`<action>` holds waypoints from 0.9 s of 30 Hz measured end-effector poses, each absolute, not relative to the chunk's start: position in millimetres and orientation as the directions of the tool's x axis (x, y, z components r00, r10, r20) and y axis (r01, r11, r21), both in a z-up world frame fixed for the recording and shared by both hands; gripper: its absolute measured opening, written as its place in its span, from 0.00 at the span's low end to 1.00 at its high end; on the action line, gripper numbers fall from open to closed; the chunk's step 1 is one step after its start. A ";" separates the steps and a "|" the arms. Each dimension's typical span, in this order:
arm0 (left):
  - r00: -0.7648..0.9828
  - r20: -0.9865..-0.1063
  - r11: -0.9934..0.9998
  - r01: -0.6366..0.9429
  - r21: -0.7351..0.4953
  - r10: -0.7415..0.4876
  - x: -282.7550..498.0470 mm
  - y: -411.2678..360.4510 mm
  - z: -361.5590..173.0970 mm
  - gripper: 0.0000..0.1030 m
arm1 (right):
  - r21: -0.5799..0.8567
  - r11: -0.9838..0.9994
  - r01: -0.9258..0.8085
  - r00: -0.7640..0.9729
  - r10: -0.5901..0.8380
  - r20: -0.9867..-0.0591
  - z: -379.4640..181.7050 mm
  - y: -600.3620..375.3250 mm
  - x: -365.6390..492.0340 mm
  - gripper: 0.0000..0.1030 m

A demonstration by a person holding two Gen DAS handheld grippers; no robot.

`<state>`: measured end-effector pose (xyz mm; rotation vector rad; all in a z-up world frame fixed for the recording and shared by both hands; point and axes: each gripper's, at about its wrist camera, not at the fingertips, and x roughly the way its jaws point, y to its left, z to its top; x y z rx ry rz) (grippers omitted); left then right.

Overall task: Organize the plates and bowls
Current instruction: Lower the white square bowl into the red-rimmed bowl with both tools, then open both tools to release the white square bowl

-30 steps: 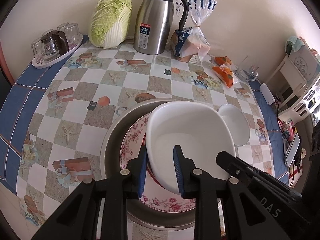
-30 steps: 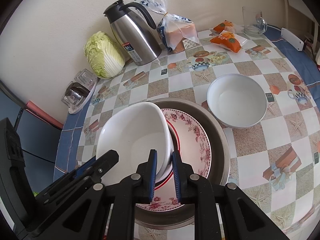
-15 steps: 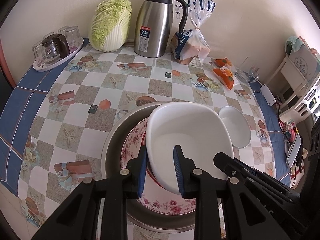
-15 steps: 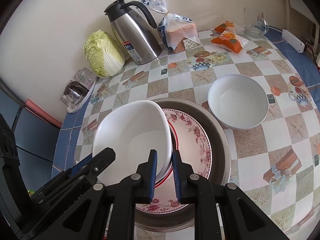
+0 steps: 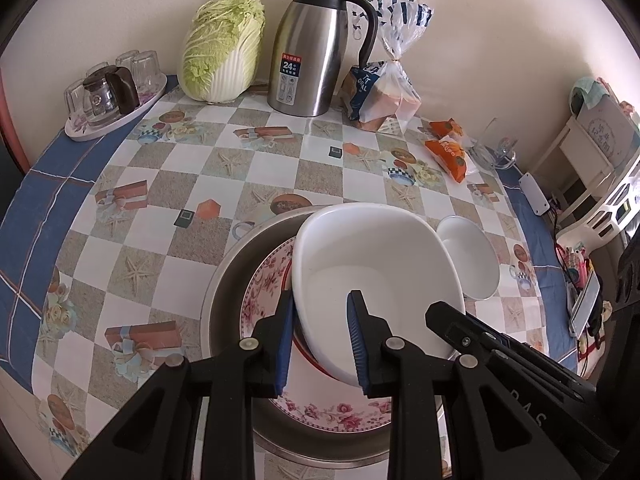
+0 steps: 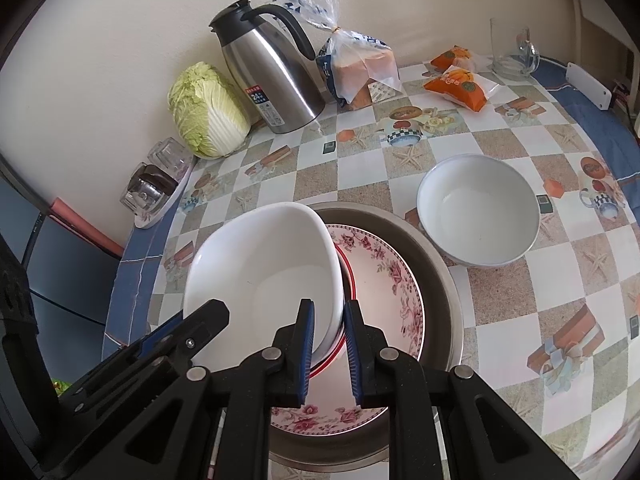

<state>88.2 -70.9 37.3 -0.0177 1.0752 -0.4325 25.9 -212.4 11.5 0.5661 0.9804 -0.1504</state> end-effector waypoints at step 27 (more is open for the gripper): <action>0.503 -0.804 0.946 0.218 -0.239 -0.318 87.6 -39.1 61.3 0.62 | 0.371 0.848 0.379 0.601 0.079 -0.795 37.8 -220.0 13.1 0.36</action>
